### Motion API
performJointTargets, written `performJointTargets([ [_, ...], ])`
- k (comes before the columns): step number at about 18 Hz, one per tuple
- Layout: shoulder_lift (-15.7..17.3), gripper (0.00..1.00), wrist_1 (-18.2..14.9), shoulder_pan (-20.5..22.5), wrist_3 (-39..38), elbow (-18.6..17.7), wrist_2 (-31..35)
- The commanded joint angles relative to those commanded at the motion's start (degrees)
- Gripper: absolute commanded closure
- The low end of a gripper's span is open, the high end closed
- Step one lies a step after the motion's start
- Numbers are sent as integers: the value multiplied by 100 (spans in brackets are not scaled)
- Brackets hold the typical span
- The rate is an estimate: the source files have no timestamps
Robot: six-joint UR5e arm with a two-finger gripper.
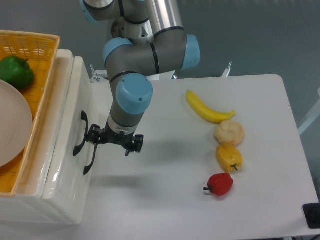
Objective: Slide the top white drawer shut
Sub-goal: 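Lift the gripper away from the closed drawer front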
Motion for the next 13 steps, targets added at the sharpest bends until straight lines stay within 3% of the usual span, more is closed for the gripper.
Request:
performJointTargets([
  [8,-44,0,17,87,70,158,17],
  [13,-26,0,35,272,430,325,448],
])
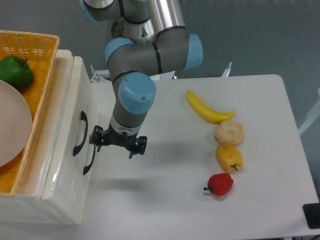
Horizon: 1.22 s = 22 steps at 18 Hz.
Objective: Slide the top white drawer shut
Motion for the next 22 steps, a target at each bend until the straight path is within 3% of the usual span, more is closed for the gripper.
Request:
performJointTargets([
  [5,0,0,35,439,449,184,53],
  [11,35,0,0,792,1213,211,895],
  [13,35,0,-9,879,1695,211,1238],
  [22,211,0,-9,1652,3349,290,1503],
])
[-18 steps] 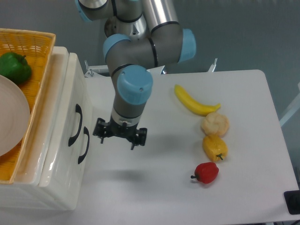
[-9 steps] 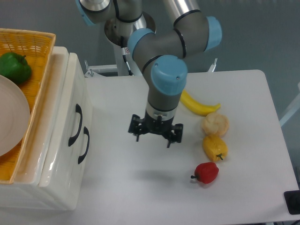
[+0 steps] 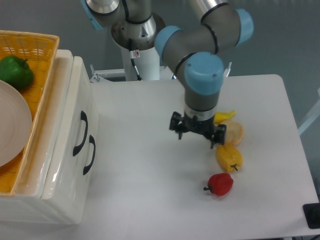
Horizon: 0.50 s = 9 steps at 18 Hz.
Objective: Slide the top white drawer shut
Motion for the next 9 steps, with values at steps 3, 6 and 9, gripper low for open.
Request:
performJointTargets([
  [3,193,0,-52,325,438,-9,26],
  [6,387,0,-70,642,853,-70,27],
  [9,492,0,-88,826,871,-79,18],
])
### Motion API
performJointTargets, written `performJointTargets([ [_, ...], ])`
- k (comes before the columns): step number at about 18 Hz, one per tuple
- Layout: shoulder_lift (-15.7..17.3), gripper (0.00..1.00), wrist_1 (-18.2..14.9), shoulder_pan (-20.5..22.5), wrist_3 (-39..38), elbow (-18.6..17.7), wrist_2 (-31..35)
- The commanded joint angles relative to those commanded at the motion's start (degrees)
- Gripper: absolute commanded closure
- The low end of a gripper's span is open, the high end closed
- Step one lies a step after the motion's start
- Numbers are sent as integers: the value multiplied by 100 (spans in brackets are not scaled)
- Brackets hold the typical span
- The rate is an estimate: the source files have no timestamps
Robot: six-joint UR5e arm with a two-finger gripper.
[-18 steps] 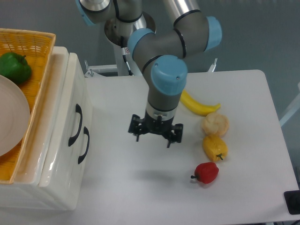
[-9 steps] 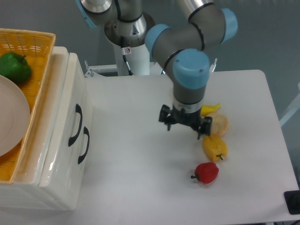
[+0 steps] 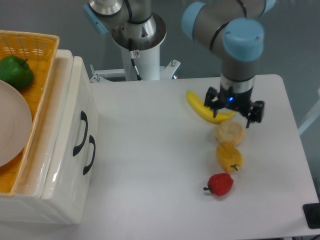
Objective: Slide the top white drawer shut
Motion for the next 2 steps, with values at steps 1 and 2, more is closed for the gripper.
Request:
performJointTargets([
  [1,27,0,-44,70,9,0,-9],
  [2,70,0,-61,158,9,9,-26],
])
